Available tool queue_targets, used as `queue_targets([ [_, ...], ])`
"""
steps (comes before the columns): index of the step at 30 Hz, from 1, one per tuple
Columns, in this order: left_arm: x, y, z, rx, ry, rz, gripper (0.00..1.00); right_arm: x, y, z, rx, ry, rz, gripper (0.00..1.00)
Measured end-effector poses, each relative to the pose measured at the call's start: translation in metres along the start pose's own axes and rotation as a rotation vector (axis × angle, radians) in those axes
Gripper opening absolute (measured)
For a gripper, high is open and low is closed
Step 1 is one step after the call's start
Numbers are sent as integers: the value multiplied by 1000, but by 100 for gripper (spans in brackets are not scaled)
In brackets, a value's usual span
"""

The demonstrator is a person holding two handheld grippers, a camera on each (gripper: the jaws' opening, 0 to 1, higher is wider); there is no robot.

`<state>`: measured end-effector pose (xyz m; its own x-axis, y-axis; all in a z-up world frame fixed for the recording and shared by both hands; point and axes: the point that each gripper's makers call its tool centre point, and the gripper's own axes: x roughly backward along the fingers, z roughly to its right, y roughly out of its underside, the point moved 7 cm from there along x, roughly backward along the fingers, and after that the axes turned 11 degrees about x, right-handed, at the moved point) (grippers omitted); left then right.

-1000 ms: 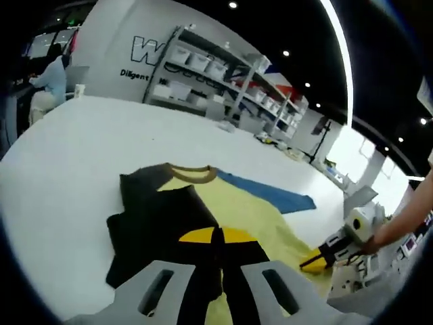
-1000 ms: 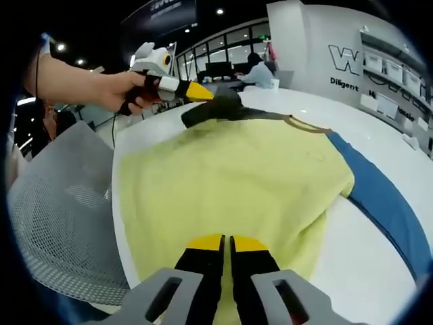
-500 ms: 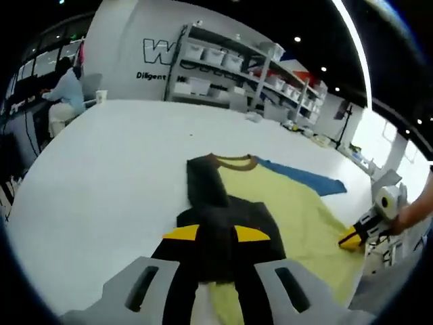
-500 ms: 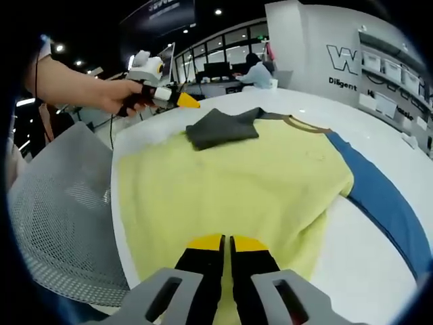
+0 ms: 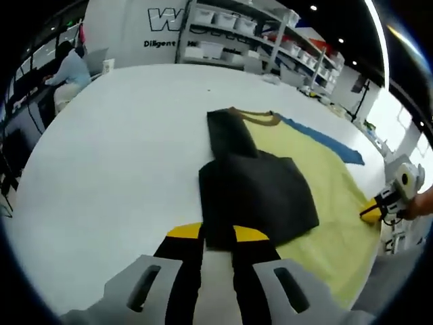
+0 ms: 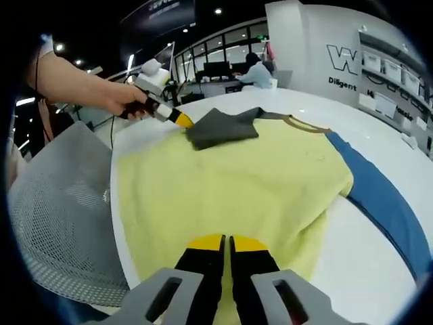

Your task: Fold the garment on the visible template until the final outline fits inside the template.

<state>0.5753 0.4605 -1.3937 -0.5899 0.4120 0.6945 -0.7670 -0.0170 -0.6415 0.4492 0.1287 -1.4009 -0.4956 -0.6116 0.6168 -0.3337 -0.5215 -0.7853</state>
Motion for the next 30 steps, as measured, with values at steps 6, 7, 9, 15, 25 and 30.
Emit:
queue_targets([
  [6, 1, 1, -1, -8, -8, 7, 1, 0, 0, 1, 0, 3, -1, 0],
  [7, 2, 1, -1, -10, -12, 10, 0, 0, 0, 1, 0, 4, -1, 0],
  [9, 5, 0, -3, -9, -15, 13, 0, 0, 0, 1, 0, 5, -3, 0],
  [15, 26, -12, -19, 29, -50, 105, 0, 0, 0, 2, 3, 2, -9, 0],
  [25, 72, -19, -84, 118, -249, 253, 0, -1, -1, 0, 2, 6, -19, 0],
  [30, 93, -16, -119, 173, -326, 297, 0, -1, -1, 0, 0, 12, -22, 0],
])
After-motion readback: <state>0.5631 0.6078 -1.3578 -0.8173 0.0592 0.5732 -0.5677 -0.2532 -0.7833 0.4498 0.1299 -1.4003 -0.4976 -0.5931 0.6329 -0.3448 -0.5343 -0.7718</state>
